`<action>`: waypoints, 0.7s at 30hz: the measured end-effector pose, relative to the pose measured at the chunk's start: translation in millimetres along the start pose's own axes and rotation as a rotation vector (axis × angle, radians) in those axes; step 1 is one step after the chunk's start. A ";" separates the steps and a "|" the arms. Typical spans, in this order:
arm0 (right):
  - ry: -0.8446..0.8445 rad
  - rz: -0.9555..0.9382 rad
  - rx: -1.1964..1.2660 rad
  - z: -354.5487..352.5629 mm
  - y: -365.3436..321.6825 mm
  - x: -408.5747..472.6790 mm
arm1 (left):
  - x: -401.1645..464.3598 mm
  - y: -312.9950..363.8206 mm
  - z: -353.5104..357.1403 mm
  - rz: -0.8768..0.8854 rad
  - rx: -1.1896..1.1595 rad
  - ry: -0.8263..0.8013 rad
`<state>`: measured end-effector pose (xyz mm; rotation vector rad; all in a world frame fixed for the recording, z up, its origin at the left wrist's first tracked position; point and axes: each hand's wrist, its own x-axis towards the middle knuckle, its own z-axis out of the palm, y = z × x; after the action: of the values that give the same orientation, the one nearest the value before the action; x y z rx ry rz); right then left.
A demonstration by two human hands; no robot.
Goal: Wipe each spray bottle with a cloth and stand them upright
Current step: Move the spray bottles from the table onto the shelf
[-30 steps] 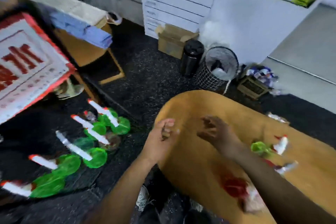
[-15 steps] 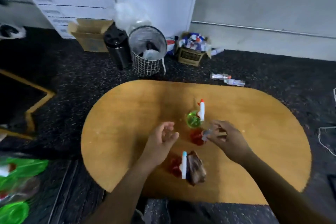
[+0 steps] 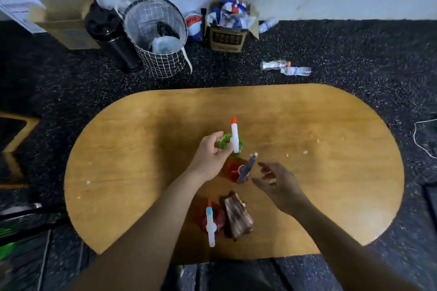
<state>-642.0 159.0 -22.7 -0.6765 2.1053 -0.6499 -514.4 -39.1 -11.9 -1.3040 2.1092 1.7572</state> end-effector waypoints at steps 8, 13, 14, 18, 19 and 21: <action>-0.132 -0.001 -0.019 8.5 -8.9 23.9 | 41.2 1.2 17.9 -0.084 -0.001 -0.024; -0.175 0.013 0.049 12.0 -7.0 35.3 | 43.7 -0.4 16.5 -0.053 -0.019 -0.011; -0.177 0.020 0.081 11.8 -6.9 37.3 | 42.2 -0.6 16.2 -0.049 -0.019 -0.005; -0.167 0.059 0.159 9.7 -6.8 41.9 | 31.8 -4.7 11.9 -0.040 -0.036 0.033; -0.172 0.062 0.154 8.4 -7.8 41.4 | 28.7 -7.3 10.0 -0.039 -0.051 0.039; -0.185 0.052 0.136 4.7 -13.0 38.7 | 19.5 -10.7 2.2 -0.043 -0.084 0.058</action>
<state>-655.4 123.2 -37.7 -0.5818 1.8843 -0.6690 -520.5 -47.3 -31.7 -1.4270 2.0413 1.8304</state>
